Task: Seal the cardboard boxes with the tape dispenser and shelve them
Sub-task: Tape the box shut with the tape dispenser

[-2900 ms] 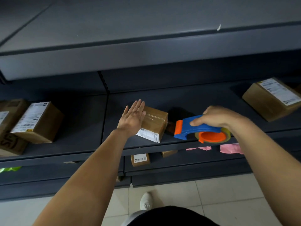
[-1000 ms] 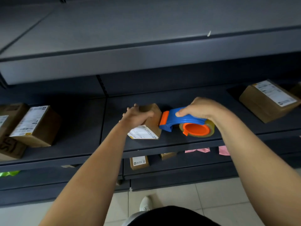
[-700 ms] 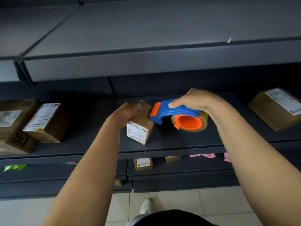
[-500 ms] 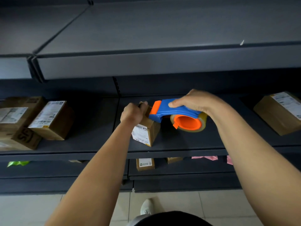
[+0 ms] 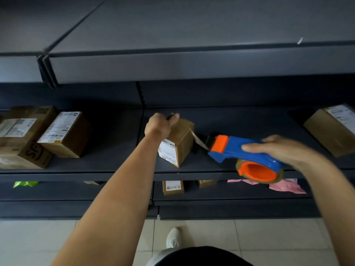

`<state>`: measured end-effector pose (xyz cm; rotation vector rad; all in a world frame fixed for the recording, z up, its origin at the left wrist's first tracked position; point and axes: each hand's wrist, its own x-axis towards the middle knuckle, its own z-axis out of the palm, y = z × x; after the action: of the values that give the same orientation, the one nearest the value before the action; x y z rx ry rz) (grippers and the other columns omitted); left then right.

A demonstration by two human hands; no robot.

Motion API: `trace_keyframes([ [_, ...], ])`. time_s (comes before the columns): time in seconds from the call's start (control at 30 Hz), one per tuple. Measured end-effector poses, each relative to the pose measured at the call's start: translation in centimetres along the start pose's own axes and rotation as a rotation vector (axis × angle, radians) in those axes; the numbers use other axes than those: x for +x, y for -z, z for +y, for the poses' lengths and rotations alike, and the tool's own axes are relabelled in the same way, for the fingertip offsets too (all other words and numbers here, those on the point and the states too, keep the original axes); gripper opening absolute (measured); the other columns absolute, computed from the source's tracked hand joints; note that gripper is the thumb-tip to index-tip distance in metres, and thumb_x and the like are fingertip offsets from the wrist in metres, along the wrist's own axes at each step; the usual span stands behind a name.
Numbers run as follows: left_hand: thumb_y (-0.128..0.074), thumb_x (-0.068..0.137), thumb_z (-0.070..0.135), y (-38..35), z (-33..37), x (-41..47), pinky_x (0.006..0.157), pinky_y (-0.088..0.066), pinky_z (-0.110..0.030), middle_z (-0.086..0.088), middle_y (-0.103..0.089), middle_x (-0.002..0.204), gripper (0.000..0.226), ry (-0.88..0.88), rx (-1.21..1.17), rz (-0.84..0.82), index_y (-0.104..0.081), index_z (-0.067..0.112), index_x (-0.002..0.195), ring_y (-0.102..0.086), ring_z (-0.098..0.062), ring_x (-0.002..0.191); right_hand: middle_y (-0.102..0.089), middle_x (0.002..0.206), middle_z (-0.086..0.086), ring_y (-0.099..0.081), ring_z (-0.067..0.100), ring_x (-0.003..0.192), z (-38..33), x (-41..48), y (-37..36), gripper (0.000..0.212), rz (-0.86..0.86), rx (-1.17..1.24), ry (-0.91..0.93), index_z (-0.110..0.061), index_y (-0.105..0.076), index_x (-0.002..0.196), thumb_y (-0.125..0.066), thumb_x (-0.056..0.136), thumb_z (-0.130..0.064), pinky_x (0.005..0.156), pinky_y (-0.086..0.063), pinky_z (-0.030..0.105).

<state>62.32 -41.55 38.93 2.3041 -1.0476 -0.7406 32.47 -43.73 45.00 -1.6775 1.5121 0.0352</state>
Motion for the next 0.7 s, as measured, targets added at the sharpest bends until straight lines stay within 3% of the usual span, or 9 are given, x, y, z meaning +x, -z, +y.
trace_keyframes([
  [0.1,-0.049,0.086,0.065,0.1,0.0,-0.2,0.053,-0.037,-0.029,-0.002,-0.055,0.066,0.060,0.002,0.021,0.004,-0.059,0.008,0.072,-0.053,-0.018,0.063,-0.059,0.057,0.002,-0.052,0.016,0.051,-1.0,1.6,-3.1,0.043,0.002,0.000,-0.009,-0.011,-0.064,0.068,-0.073,0.074,-0.052,0.052,-0.033,0.026],
  [0.2,-0.047,0.085,0.067,0.3,0.0,-0.1,0.051,-0.037,-0.027,-0.003,-0.056,0.067,0.064,0.013,0.025,-0.009,-0.066,0.006,0.084,-0.053,-0.016,0.061,-0.058,0.063,0.004,-0.052,0.017,0.055,-2.8,3.3,-5.2,0.041,-0.007,0.020,-0.002,-0.012,-0.058,0.066,-0.072,0.076,-0.050,0.055,-0.034,0.028],
  [0.37,-0.048,0.083,0.070,0.2,-0.4,0.8,0.067,-0.044,-0.031,-0.007,-0.062,0.079,0.067,0.045,-0.003,-0.005,-0.067,0.006,0.095,-0.060,-0.025,0.078,-0.056,0.060,0.001,-0.051,0.015,0.053,-3.9,4.4,-5.7,0.043,0.016,0.023,0.024,-0.013,-0.055,0.064,-0.071,0.077,-0.051,0.052,-0.034,0.027],
  [0.5,-0.059,0.082,0.061,0.3,-0.9,1.2,0.080,-0.052,-0.035,-0.010,-0.066,0.092,0.062,0.078,-0.206,0.035,-0.064,0.002,0.098,-0.063,-0.026,0.087,-0.055,0.059,0.001,-0.049,0.015,0.050,-4.4,4.2,-4.8,0.043,0.013,-0.018,0.043,-0.013,-0.055,0.064,-0.070,0.077,-0.052,0.050,-0.032,0.026],
  [0.63,-0.063,0.086,0.049,0.5,-2.2,1.0,0.052,-0.046,-0.020,-0.006,-0.063,0.077,0.048,0.180,-0.459,-0.010,-0.064,0.003,0.101,-0.061,-0.019,0.068,-0.062,0.069,0.005,-0.054,0.018,0.056,-5.6,4.4,-3.0,0.044,0.027,-0.043,0.070,-0.011,-0.064,0.074,-0.072,0.073,-0.054,0.056,-0.035,0.028],
  [0.7,-0.064,0.085,0.049,1.0,-2.8,1.3,0.057,-0.045,-0.023,-0.009,-0.067,0.083,0.047,0.181,-0.390,0.040,-0.065,0.005,0.099,-0.065,-0.024,0.077,-0.062,0.071,0.006,-0.054,0.018,0.057,-6.4,4.8,-3.1,0.045,0.018,-0.054,0.079,-0.010,-0.063,0.078,-0.072,0.073,-0.054,0.056,-0.036,0.028],
])
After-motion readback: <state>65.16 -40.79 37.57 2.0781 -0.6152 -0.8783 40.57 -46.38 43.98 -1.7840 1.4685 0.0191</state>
